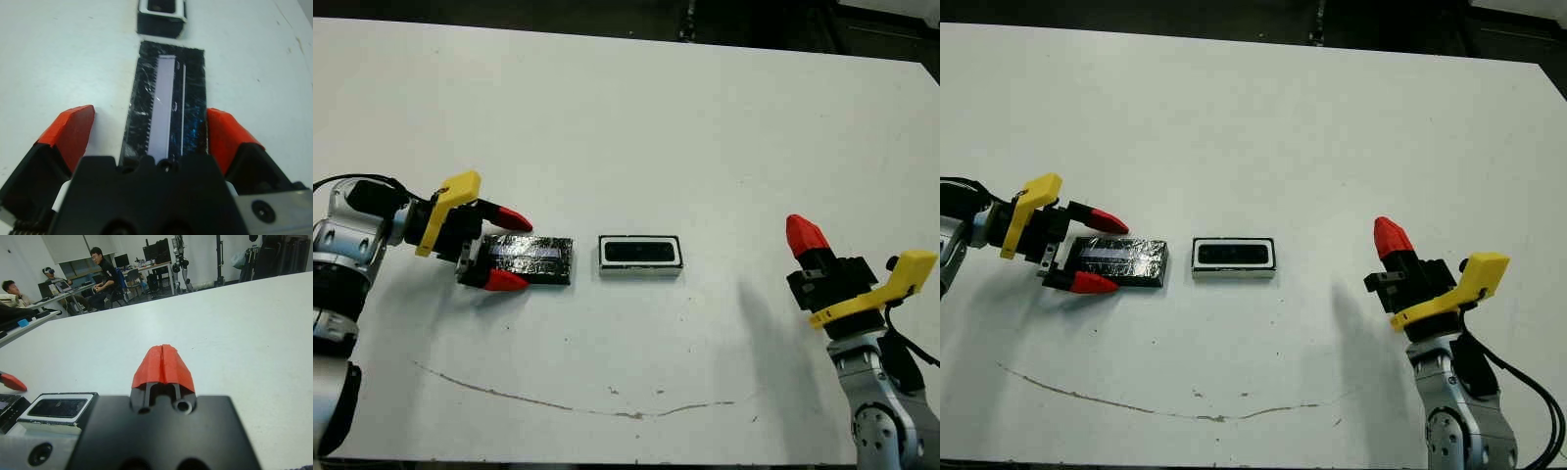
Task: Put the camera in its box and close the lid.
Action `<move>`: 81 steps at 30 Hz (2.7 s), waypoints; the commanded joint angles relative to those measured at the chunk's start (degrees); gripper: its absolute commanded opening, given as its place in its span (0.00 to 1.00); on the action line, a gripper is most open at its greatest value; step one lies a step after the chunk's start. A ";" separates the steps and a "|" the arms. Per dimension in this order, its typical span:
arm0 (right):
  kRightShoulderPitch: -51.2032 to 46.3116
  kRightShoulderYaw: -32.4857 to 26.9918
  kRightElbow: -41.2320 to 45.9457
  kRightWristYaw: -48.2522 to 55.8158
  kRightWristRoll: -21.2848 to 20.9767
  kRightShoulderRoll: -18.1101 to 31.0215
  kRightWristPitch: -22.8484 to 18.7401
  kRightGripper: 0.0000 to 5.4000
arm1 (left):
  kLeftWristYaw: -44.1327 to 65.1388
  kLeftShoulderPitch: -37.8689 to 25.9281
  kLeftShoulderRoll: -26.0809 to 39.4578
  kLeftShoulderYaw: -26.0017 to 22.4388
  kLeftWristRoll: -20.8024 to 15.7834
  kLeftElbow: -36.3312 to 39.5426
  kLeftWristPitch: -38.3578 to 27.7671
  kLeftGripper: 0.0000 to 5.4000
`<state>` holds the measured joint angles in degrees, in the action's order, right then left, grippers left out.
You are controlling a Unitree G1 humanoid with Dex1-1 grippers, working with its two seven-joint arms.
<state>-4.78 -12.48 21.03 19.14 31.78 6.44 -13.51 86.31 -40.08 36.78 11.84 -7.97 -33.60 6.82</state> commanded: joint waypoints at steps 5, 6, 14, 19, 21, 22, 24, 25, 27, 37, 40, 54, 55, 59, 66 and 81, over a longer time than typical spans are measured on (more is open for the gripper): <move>-0.31 -0.61 -0.15 -0.33 -0.11 1.21 0.12 0.00 | -4.82 4.85 0.63 -1.69 -0.95 6.22 4.51 0.79; -0.31 -0.62 -0.08 -0.50 -0.05 1.19 -0.07 0.00 | -4.55 4.95 0.65 -1.67 -1.14 6.11 4.51 0.76; -0.02 -0.82 -0.12 -0.81 0.27 1.38 -0.58 0.00 | -0.53 3.71 0.43 -1.51 -2.16 3.63 3.29 0.58; 0.15 -0.84 -0.15 -0.62 0.69 1.65 -1.05 0.00 | -0.25 3.92 -0.85 -2.94 -3.88 1.76 2.81 0.58; 0.21 -0.76 -0.27 -0.51 0.51 1.81 -0.87 0.00 | -3.00 5.16 -1.48 -4.64 -4.64 2.95 3.02 0.58; 0.23 -0.73 -0.26 -0.55 0.49 1.85 -0.90 0.00 | -4.48 5.85 -1.72 -5.43 -4.90 3.75 2.71 0.58; 0.24 -0.73 -0.32 -0.65 0.80 1.67 -1.05 0.00 | -8.57 7.55 -2.83 -7.92 -6.56 5.88 4.15 0.58; 0.22 -0.71 -0.30 -0.73 0.89 1.58 -1.12 0.00 | -10.33 8.32 -3.32 -8.89 -7.23 6.94 4.66 0.58; 0.20 -0.64 -0.29 -0.88 1.02 1.39 -1.19 0.00 | -12.64 9.58 -5.09 -11.07 -9.45 7.55 4.25 0.58; 0.22 -0.31 -0.46 -0.78 1.24 1.65 -1.23 0.00 | -14.72 11.55 -6.88 -11.41 -13.84 13.63 10.14 0.58; 0.23 -0.22 -0.28 -1.04 1.32 1.55 -1.47 0.00 | -11.36 10.25 -7.48 -9.52 -13.52 12.39 8.71 0.58; -0.13 0.15 -0.05 -1.08 0.95 1.68 -1.24 0.00 | -1.11 2.73 -9.98 -0.17 -8.64 2.89 7.46 0.58; -0.16 0.20 -0.08 -1.15 0.73 1.69 -1.12 0.00 | -0.96 2.46 -10.27 0.15 -8.15 2.29 6.86 0.58; -0.16 0.17 -0.13 -1.21 0.96 1.53 -1.19 0.00 | -0.93 1.52 -11.25 1.60 -6.35 0.20 5.80 0.58; -0.31 0.35 0.14 -1.58 0.67 1.55 -1.27 0.00 | -1.38 1.90 -13.40 2.62 -4.98 -0.35 1.33 0.58; -0.38 0.33 -0.09 -0.97 0.45 1.67 -0.99 0.00 | -6.15 4.18 -15.79 4.52 -3.21 4.25 1.66 0.58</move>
<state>-4.58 -11.92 20.87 18.05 32.09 7.32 -14.23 80.53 -37.89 22.87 13.83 -12.81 -29.60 7.12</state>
